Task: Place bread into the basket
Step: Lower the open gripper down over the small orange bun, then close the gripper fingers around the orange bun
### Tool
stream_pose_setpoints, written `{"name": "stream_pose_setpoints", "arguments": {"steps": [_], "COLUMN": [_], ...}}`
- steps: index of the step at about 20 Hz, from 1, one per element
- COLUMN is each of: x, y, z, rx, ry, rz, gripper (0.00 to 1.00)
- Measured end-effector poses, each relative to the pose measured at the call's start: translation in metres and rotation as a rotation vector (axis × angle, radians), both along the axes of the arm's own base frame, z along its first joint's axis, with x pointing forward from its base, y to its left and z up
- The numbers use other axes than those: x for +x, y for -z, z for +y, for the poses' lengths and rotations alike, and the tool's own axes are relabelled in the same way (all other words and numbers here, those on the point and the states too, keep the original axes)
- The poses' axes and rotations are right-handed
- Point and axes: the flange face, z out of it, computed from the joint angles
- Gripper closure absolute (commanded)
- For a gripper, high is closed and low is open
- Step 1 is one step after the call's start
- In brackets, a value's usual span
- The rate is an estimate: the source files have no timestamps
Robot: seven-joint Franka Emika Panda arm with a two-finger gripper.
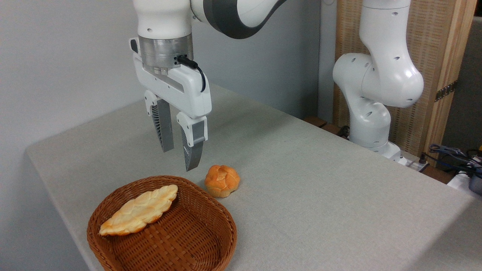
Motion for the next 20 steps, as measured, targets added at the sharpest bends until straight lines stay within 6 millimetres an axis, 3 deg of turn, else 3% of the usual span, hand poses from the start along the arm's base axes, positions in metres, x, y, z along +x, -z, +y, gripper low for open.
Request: {"name": "stream_pose_setpoints", "arguments": {"steps": [7, 15, 20], "x": [-0.007, -0.028, -0.045], "y": [0.015, 0.078, 0.099], "z": [0.000, -0.004, -0.025], "rx": [0.006, 0.020, 0.026], "ry": [0.004, 0.020, 0.061], "rz": [0.074, 0.208, 0.255], "gripper": [0.00, 0.00, 0.00]}}
